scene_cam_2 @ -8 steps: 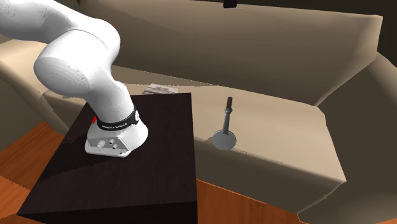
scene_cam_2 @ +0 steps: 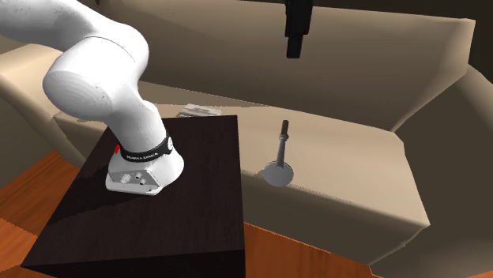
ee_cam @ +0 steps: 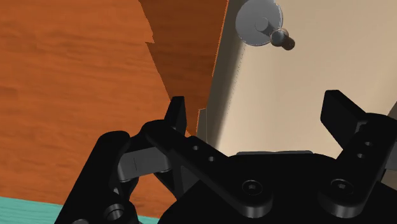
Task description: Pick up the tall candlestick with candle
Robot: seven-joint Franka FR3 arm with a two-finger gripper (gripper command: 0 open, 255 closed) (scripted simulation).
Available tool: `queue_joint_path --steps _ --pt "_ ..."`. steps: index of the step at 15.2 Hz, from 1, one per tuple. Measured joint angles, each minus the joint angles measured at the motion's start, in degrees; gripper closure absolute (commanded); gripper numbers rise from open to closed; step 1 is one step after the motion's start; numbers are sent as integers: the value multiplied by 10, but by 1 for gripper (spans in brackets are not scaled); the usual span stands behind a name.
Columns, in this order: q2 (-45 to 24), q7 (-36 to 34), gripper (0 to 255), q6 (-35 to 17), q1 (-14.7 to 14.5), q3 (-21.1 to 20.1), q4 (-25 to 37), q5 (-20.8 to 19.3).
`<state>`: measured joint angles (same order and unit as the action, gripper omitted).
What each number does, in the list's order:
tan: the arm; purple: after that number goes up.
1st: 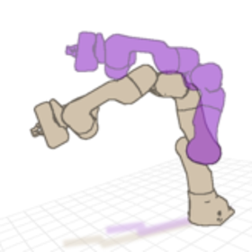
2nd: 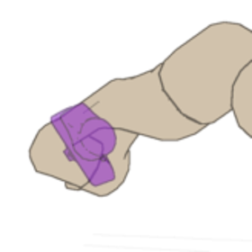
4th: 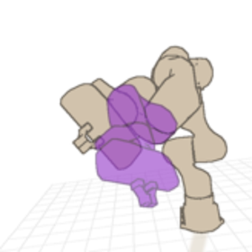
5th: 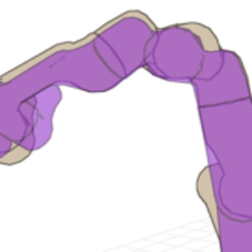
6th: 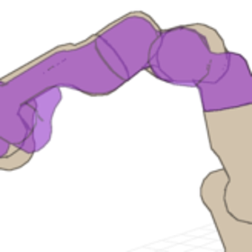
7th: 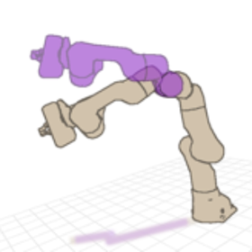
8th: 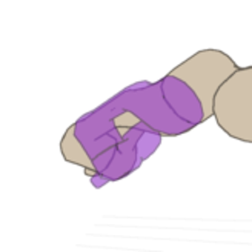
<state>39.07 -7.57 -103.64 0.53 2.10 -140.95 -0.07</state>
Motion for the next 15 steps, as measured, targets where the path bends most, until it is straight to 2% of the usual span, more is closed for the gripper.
queue_joint_path --steps 8,15 --pt "-117 -8 0 -120 -16 2 -50 40" --pt "-251 -1 0 -223 -37 1 -59 91"
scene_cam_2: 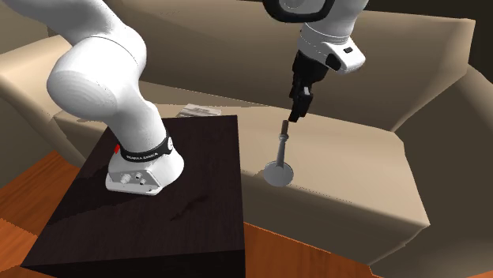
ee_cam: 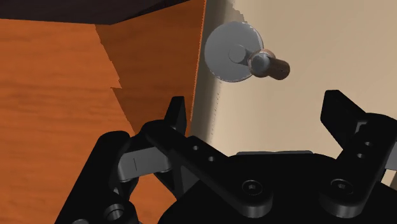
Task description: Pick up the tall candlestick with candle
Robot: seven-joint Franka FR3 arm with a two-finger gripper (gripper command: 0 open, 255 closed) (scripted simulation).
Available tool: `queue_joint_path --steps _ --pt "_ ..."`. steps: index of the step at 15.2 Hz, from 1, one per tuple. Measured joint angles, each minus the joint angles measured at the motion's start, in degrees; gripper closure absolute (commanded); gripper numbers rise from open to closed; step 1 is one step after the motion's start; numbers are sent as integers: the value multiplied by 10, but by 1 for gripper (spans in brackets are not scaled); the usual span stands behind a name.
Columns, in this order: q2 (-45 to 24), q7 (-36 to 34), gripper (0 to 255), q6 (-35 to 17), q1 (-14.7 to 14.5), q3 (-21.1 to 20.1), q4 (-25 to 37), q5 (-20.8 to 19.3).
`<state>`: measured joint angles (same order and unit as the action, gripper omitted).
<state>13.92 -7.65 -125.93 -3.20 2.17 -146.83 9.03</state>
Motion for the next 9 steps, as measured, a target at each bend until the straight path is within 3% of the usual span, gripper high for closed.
queue_joint_path --steps 9 --pt "-208 39 0 -111 -25 -16 43 99"
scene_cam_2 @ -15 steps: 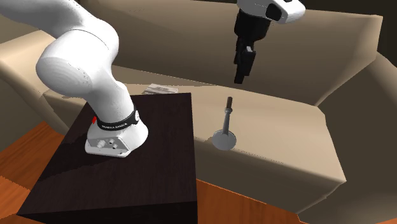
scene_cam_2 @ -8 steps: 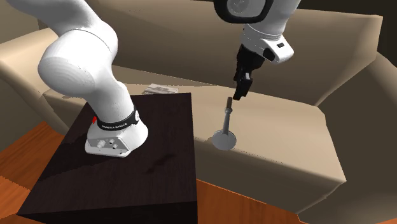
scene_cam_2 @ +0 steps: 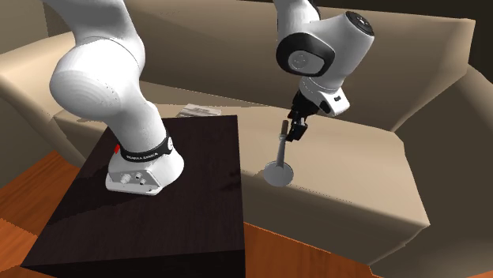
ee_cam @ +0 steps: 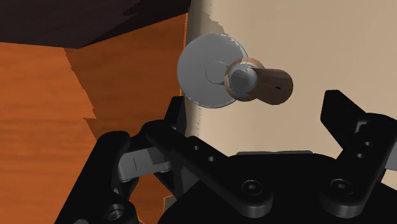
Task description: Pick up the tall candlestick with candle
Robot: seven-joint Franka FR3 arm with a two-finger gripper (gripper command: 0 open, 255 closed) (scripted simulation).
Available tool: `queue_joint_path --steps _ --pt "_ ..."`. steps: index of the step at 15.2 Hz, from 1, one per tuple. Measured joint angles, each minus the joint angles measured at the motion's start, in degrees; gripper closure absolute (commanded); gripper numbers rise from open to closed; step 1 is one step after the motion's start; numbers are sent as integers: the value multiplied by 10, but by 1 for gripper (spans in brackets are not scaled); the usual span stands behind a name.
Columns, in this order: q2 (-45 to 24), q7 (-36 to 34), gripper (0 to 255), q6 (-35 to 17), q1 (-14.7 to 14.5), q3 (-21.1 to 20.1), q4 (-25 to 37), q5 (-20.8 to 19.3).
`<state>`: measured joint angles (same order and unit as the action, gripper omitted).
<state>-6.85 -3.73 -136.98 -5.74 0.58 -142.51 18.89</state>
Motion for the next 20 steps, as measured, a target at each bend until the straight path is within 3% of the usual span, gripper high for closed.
queue_joint_path --steps 9,10,20 --pt "-94 30 0 -58 0 -14 23 40" --pt "-96 31 255 -62 0 -15 21 42" --pt "-98 33 255 -65 0 -16 20 44"
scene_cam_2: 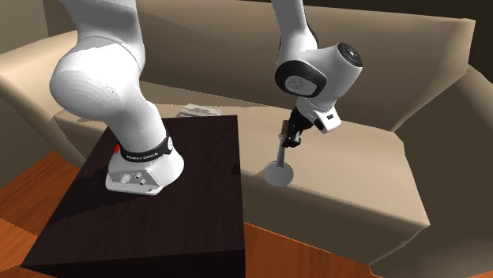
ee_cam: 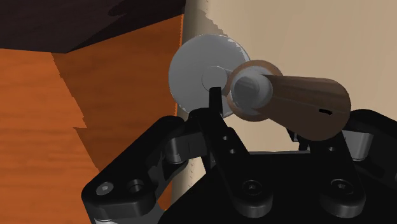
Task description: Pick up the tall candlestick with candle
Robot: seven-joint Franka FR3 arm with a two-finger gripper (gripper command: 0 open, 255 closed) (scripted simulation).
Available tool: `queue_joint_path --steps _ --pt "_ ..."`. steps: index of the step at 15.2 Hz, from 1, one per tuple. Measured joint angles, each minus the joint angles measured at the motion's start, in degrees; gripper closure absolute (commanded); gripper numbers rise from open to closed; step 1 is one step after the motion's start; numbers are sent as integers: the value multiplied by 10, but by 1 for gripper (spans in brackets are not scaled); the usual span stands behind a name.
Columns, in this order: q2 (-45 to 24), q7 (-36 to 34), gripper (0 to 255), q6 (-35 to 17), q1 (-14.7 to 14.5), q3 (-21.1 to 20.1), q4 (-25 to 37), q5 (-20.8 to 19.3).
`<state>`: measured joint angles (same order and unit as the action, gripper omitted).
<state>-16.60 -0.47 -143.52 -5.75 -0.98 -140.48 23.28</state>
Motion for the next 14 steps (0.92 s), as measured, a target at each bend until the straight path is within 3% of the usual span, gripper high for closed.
queue_joint_path --steps 14 --pt "102 -43 255 91 -3 13 -8 -39"
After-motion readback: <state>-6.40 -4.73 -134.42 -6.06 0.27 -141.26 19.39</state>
